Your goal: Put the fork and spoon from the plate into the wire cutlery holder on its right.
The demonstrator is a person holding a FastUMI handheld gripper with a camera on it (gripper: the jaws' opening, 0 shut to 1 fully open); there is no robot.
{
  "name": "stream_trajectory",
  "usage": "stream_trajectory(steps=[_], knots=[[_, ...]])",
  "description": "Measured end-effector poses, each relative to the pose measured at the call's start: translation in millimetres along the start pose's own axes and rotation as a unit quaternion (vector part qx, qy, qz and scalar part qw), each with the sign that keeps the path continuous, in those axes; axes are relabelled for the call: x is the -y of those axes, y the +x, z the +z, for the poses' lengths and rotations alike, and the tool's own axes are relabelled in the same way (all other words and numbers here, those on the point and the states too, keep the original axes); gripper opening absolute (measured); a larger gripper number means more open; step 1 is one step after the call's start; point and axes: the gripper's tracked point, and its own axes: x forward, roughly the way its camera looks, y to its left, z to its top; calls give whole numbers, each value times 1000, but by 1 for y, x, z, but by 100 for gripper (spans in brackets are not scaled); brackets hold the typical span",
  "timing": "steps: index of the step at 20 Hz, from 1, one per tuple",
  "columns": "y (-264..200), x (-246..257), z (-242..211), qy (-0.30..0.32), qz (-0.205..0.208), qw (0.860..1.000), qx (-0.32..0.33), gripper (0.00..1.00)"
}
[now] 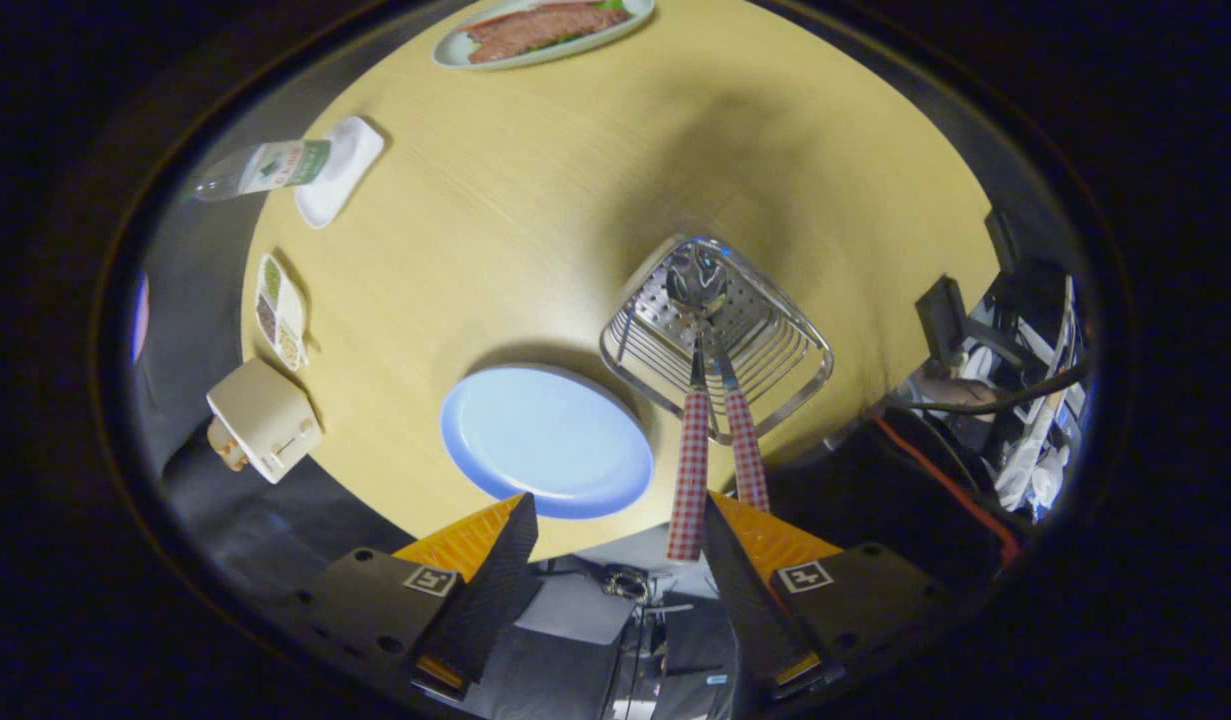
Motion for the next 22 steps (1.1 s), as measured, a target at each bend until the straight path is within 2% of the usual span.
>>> stream_trajectory(steps=[2,4,6,9,11,14,15,17,22], knots=[[-2,-3,5,-11,7,997,78,99],[-8,-2,12,-33,14,986,164,99],[-23,-2,21,-47,34,964,261,99],[-38,-3,29,-78,55,921,378,98],[-53,-6,35,-115,59,882,453,98],[-85,-18,50,-168,75,800,571,98],[-93,-22,51,-181,84,778,596,98],[-101,-26,52,-206,94,741,632,98],[-121,-54,28,-278,119,665,683,98]])
